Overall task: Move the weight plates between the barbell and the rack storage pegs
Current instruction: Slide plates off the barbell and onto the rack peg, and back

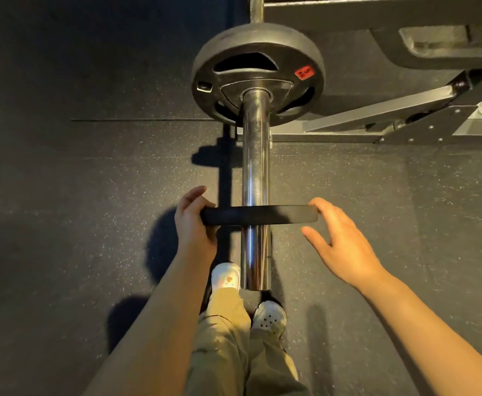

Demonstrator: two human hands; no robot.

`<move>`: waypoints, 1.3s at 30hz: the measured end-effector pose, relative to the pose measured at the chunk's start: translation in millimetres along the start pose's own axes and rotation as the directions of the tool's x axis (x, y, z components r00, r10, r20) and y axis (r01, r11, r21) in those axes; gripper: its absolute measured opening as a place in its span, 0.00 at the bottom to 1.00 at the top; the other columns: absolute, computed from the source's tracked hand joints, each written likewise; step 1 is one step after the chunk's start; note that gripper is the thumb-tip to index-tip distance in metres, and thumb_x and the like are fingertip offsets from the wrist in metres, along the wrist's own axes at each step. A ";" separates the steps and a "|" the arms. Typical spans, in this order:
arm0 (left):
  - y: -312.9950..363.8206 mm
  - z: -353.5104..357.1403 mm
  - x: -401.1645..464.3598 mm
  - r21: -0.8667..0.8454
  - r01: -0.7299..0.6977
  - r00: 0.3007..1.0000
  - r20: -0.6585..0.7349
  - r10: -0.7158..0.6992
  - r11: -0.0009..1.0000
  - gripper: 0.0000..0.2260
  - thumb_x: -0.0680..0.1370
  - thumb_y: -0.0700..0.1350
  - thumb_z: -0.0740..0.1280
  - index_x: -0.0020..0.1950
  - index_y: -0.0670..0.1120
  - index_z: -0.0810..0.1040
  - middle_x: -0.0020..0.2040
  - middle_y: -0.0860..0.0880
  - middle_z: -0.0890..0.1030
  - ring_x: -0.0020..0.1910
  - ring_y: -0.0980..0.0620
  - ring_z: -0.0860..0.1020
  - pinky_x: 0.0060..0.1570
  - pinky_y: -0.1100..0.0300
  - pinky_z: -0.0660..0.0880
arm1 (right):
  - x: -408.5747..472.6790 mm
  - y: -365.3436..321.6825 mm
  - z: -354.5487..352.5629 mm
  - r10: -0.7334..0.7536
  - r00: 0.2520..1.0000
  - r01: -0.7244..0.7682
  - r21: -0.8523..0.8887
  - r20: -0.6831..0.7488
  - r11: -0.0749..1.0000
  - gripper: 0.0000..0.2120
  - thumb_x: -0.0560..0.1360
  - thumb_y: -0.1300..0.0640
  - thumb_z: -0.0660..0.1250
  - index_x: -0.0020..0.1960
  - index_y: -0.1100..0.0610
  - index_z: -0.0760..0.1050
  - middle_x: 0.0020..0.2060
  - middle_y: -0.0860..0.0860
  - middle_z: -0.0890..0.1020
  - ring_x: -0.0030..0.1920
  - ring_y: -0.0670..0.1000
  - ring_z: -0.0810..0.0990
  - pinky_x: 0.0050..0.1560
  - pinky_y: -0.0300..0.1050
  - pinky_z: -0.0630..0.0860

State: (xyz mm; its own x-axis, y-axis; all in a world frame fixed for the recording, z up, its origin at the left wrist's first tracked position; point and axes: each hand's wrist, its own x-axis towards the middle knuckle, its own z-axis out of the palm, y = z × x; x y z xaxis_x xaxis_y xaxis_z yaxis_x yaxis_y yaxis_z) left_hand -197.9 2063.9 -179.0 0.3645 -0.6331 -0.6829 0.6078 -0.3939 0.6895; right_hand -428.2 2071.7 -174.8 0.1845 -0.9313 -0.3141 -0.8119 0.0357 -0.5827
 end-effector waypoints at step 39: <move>-14.0 12.9 -48.3 0.174 -0.102 0.995 -0.004 0.104 0.980 0.19 0.74 0.40 0.68 0.62 0.55 0.73 0.65 0.44 0.71 0.57 0.48 0.77 0.43 0.61 0.76 | -29.0 -47.9 -5.2 -0.281 0.949 0.233 -0.289 -0.140 0.929 0.14 0.74 0.55 0.68 0.59 0.55 0.74 0.43 0.53 0.76 0.41 0.59 0.77 0.34 0.48 0.73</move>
State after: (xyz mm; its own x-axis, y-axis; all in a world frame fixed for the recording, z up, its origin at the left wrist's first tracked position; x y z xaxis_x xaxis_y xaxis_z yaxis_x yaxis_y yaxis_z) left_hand -233.1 2091.5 -152.6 0.4284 -0.6683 -0.6081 0.4357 -0.4368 0.7870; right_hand -397.5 2095.1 -133.9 0.3260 -0.9449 -0.0292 -0.8712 -0.2883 -0.3973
